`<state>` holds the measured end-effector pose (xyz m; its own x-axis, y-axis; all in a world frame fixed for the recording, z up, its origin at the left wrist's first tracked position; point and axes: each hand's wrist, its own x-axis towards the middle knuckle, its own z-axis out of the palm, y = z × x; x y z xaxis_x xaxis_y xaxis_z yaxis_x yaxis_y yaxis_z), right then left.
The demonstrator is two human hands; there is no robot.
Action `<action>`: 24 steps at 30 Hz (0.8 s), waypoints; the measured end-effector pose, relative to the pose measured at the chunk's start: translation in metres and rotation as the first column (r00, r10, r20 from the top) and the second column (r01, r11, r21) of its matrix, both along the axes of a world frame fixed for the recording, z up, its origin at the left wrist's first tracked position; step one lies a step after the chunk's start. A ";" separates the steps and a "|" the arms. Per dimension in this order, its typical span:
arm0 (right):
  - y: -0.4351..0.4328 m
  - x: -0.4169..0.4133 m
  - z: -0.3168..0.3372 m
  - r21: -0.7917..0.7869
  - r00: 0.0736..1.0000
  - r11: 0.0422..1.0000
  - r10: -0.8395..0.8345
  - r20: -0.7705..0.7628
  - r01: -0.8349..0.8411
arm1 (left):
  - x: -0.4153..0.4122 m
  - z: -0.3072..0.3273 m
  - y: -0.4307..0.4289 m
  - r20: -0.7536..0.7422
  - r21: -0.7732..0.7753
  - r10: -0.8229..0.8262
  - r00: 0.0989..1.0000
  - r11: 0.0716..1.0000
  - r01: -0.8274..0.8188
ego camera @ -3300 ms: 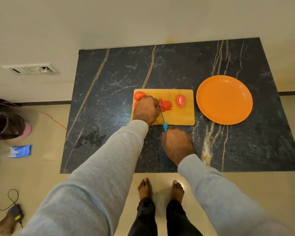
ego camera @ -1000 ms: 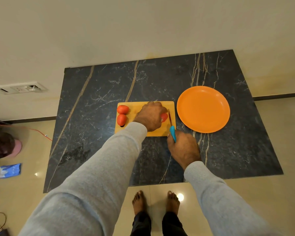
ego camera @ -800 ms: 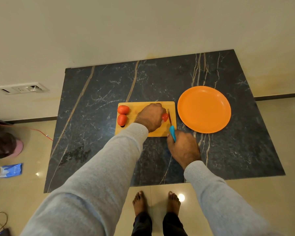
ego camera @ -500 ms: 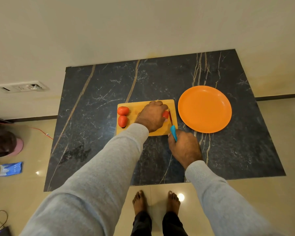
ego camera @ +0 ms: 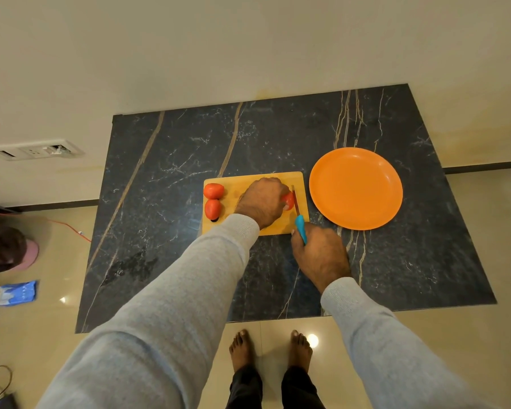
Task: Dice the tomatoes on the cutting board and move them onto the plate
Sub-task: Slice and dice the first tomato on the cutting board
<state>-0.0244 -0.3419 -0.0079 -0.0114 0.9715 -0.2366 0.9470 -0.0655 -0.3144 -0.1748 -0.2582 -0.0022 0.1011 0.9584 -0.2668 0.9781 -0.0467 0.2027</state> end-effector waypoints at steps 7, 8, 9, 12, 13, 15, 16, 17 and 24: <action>-0.003 -0.005 0.000 -0.003 1.000 1.000 -0.002 0.026 0.002 | 0.003 -0.003 0.000 -0.042 0.035 -0.055 0.998 0.998 0.057; -0.002 -0.005 0.000 -0.001 0.999 1.000 0.005 0.032 -0.004 | 0.004 -0.003 0.000 -0.039 0.045 -0.056 0.998 0.997 0.058; 0.000 -0.006 0.001 -0.004 0.999 1.000 0.014 0.040 -0.013 | 0.004 -0.002 0.001 -0.028 0.050 -0.048 0.998 0.997 0.050; 0.011 -0.009 0.002 -0.028 0.998 0.999 0.039 0.057 -0.037 | 0.004 -0.001 0.002 -0.017 0.046 -0.034 0.999 0.998 0.035; 0.015 -0.010 0.003 -0.029 0.997 0.999 0.045 0.060 -0.043 | 0.003 -0.002 0.003 -0.021 0.043 -0.037 0.999 0.998 0.038; 0.025 -0.013 0.004 -0.022 0.995 0.998 0.058 0.078 -0.056 | 0.003 -0.003 0.004 -0.031 0.040 -0.052 0.998 0.998 0.053; 0.029 -0.015 0.005 -0.024 0.994 0.998 0.063 0.094 -0.061 | 0.003 -0.004 0.004 -0.033 0.035 -0.053 0.998 0.998 0.055; 0.033 -0.017 0.006 -0.033 0.992 0.997 0.067 0.107 -0.064 | 0.004 -0.004 0.004 -0.036 0.035 -0.047 0.998 0.998 0.048; 0.021 -0.021 0.007 -0.105 0.979 0.991 0.101 0.180 -0.083 | 0.005 -0.007 0.002 -0.067 0.059 -0.048 0.997 0.997 0.052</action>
<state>-0.0451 -0.3212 -0.0007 -0.0475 0.9410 -0.3351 0.9914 0.0035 -0.1305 -0.1695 -0.2562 -0.0091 0.1339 0.9673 -0.2156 0.9853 -0.1065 0.1339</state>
